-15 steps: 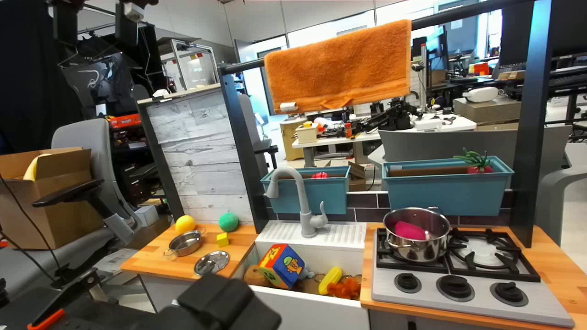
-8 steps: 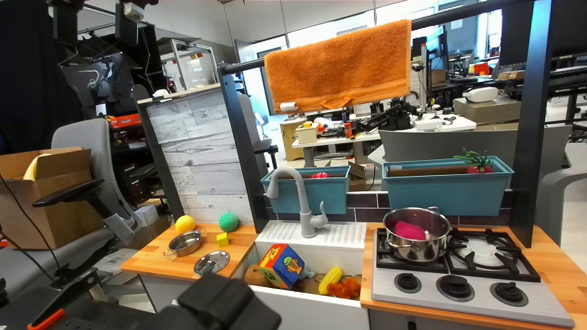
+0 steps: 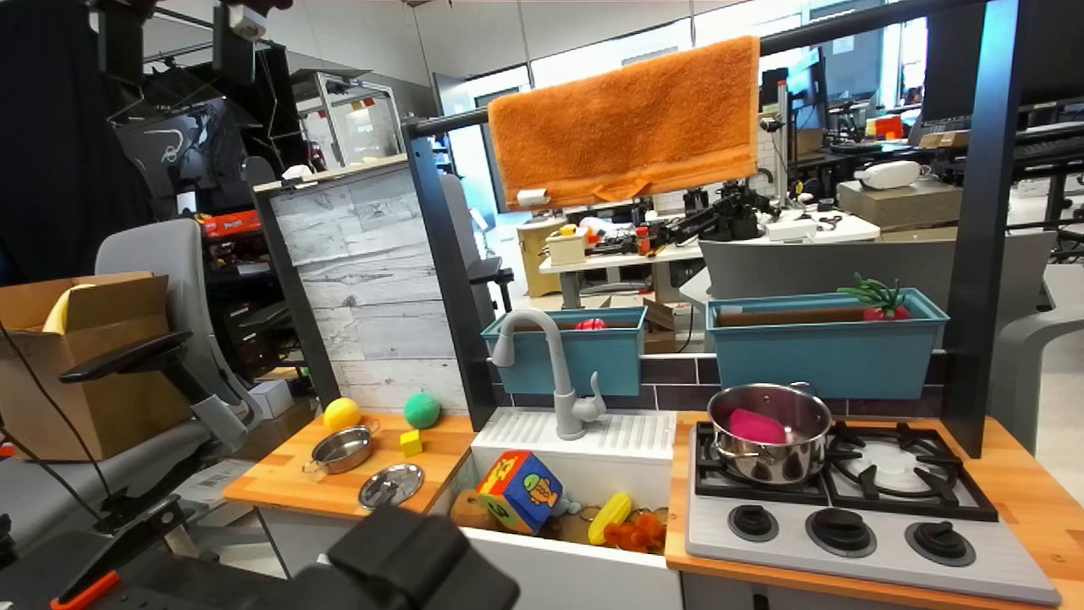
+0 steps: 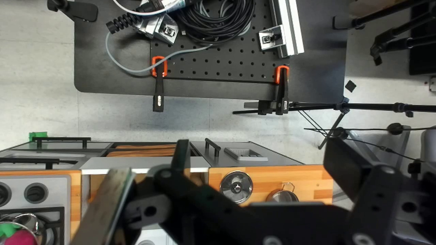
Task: Put the towel in the sink.
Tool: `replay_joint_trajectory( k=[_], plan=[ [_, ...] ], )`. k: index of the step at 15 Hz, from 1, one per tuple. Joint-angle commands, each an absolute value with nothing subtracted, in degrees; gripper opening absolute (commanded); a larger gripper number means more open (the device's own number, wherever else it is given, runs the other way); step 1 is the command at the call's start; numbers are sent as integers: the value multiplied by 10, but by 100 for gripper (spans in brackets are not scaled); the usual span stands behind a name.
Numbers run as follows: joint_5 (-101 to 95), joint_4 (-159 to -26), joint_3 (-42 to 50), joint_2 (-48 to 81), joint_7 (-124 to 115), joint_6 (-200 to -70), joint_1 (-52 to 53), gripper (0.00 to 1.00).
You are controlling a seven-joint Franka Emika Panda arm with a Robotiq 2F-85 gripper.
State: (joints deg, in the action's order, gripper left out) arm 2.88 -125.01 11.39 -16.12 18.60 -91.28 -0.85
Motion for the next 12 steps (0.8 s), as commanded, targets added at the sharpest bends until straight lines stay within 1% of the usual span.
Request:
replay_joint_trajectory(
  k=[1,9,12],
  plan=[
    [31,-1249,103,-160,188,-912,-21,100],
    [31,-1249,103,-160,188,-912,-21,100],
    [73,-1258,107,-174,199,-990,-20,100]
  ],
)
